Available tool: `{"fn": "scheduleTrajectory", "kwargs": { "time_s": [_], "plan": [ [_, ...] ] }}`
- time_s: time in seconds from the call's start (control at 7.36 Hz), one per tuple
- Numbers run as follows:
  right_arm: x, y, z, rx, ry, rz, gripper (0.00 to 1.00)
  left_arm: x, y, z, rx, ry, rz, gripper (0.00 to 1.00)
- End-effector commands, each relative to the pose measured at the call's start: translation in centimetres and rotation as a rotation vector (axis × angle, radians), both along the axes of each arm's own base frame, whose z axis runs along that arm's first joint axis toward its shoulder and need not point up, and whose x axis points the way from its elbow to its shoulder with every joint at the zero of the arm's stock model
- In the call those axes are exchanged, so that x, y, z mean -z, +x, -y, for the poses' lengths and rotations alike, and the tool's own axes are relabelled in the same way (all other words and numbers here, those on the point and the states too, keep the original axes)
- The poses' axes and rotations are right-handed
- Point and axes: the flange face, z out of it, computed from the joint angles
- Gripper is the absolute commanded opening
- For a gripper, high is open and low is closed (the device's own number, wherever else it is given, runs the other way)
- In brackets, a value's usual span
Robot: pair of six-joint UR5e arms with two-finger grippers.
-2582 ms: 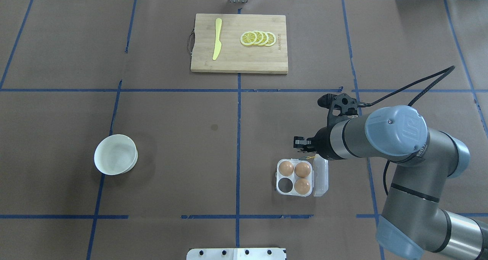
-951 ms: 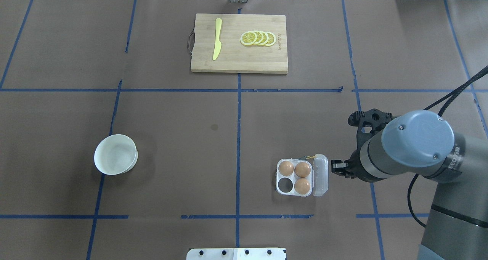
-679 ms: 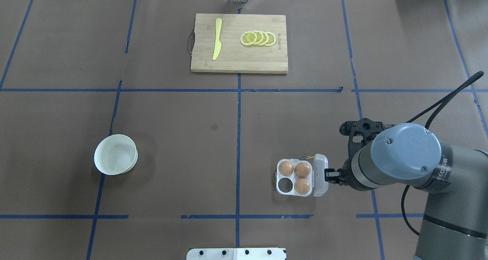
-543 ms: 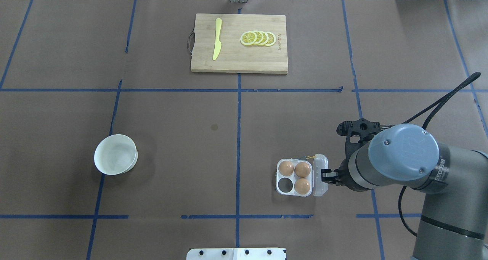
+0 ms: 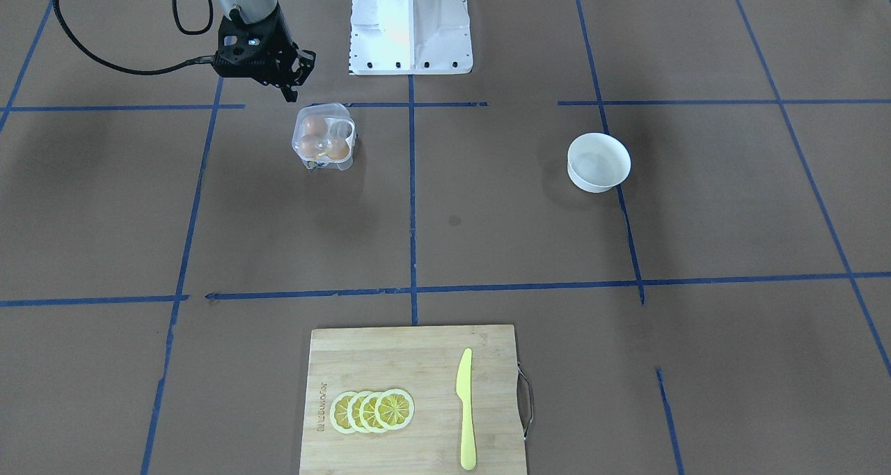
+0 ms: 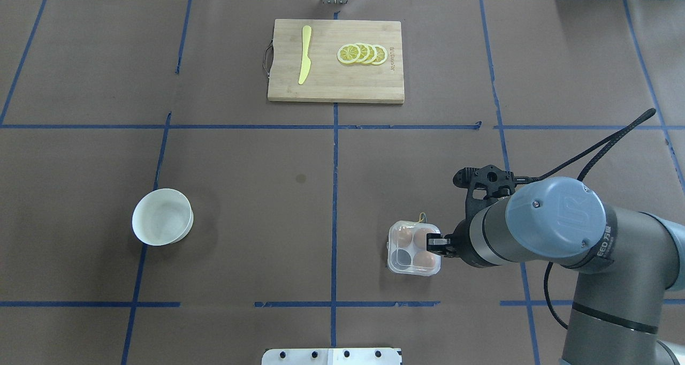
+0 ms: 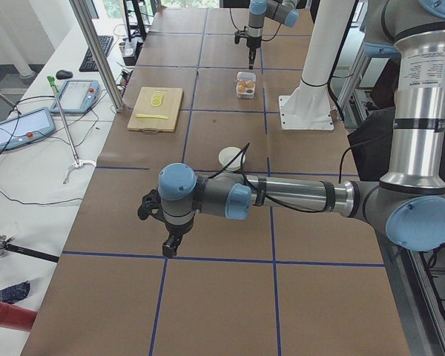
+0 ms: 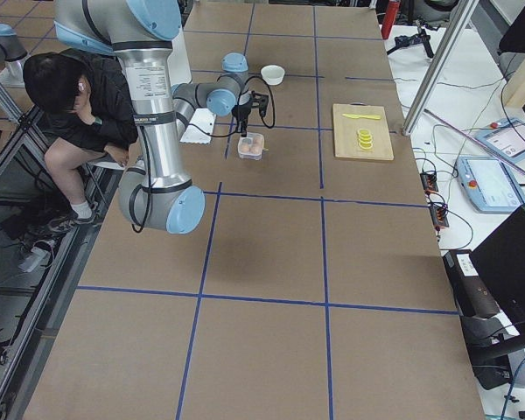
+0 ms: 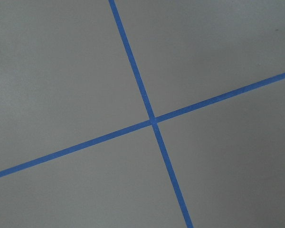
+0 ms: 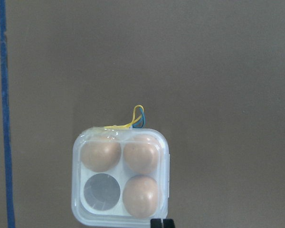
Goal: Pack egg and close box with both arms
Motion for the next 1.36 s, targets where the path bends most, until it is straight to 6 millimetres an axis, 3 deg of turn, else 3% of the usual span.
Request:
{"fn": "scheduleTrajectory", "kwargs": {
  "time_s": [0.0,0.27,0.41,0.68,0.95,1.22],
  "plan": [
    [-0.5,0.9,0.7,-0.009,-0.013,-0.039,0.14,-0.1,0.0,0.0,0.000,-0.002,0.000,1.00],
    [-1.9,2.6,2.1,-0.013,0.010,-0.068,0.12,-0.1,0.0,0.0,0.000,-0.002,0.000,1.00],
    [-2.8,4.5,2.8,0.018,0.042,-0.081,0.11,-0.2,0.0,0.0,0.000,-0.002,0.000,1.00],
    [-7.4,11.4,6.3,0.103,0.095,-0.132,0.12,-0.5,0.0,0.1,0.000,-0.007,0.009,1.00],
    [-13.5,21.4,11.3,0.187,0.147,-0.168,0.13,-1.8,0.0,-0.4,0.002,-0.034,0.016,1.00],
    [-22.4,32.9,16.1,0.274,0.196,-0.160,0.18,-3.2,-0.2,-1.4,0.006,-0.066,0.015,1.00]
  ]
}}
